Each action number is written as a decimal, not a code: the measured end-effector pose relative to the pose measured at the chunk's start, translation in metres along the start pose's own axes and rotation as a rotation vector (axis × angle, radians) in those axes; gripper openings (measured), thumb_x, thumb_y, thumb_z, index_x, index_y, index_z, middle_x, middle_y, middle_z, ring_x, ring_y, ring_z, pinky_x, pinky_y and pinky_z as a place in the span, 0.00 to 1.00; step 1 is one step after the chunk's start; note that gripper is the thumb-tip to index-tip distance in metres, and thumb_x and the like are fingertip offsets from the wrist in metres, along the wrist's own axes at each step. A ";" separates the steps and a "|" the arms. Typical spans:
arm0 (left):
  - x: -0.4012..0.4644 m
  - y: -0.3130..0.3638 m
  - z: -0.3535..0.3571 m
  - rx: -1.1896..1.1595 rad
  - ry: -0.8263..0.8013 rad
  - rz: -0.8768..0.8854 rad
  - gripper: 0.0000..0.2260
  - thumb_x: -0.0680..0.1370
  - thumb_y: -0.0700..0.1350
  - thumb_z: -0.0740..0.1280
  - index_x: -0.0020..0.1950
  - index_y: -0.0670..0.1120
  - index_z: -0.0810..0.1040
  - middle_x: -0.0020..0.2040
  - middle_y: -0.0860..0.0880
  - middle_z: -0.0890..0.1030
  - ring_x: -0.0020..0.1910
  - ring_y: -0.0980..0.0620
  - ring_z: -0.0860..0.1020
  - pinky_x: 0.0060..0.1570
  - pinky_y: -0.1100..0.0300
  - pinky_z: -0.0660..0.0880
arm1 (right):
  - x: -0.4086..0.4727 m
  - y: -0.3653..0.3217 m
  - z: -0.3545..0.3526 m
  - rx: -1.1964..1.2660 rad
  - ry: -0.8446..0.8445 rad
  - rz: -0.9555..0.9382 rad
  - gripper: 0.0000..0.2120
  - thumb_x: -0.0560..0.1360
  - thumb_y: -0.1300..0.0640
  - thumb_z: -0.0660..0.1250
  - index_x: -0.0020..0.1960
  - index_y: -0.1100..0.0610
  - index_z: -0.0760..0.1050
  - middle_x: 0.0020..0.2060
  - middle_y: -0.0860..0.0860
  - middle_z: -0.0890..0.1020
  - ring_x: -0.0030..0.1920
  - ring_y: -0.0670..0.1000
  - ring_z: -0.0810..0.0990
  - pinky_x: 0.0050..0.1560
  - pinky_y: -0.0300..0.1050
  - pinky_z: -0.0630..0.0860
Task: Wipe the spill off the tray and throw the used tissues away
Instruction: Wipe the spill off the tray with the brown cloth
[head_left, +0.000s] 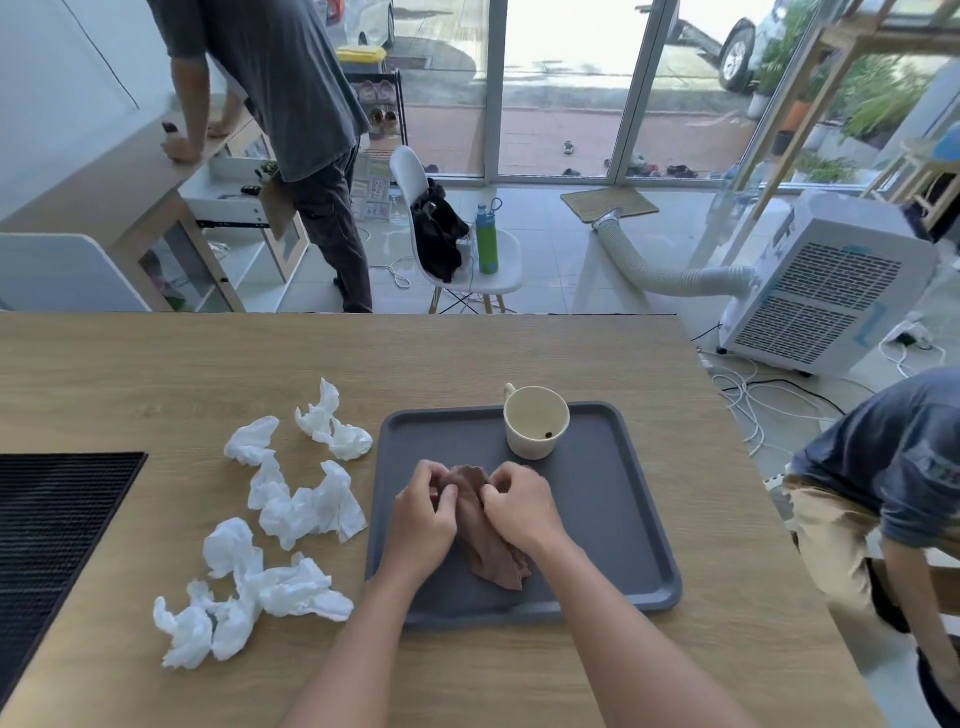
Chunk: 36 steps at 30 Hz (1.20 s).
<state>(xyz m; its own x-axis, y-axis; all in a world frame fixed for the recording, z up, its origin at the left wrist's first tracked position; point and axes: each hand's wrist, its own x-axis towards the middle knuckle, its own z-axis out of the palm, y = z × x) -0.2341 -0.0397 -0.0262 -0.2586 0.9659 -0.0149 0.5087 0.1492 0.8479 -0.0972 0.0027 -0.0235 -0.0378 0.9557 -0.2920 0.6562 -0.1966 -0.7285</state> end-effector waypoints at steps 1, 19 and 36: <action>0.002 0.002 -0.001 -0.057 -0.010 -0.034 0.04 0.78 0.42 0.63 0.48 0.51 0.71 0.42 0.54 0.79 0.42 0.59 0.77 0.36 0.69 0.70 | 0.000 0.000 -0.005 0.041 -0.007 0.011 0.06 0.74 0.52 0.64 0.40 0.52 0.75 0.41 0.49 0.80 0.43 0.51 0.78 0.39 0.43 0.71; 0.020 -0.004 -0.001 -0.384 -0.468 -0.324 0.10 0.73 0.47 0.71 0.52 0.47 0.77 0.51 0.44 0.82 0.51 0.47 0.81 0.48 0.50 0.80 | 0.011 0.020 -0.038 0.257 -0.218 0.038 0.13 0.70 0.51 0.72 0.54 0.47 0.78 0.48 0.47 0.83 0.49 0.50 0.82 0.35 0.47 0.79; -0.008 0.030 0.034 -0.286 -0.378 -0.318 0.17 0.74 0.42 0.70 0.59 0.50 0.68 0.53 0.51 0.77 0.49 0.53 0.79 0.31 0.55 0.79 | -0.006 0.056 -0.048 0.236 0.061 0.111 0.06 0.71 0.53 0.73 0.48 0.51 0.84 0.42 0.45 0.85 0.45 0.45 0.82 0.47 0.41 0.78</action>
<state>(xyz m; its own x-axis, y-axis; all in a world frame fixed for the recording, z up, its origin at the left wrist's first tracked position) -0.1888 -0.0356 -0.0186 -0.0241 0.8991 -0.4371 0.1978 0.4329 0.8795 -0.0242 -0.0031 -0.0331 0.0745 0.9354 -0.3458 0.4599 -0.3399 -0.8204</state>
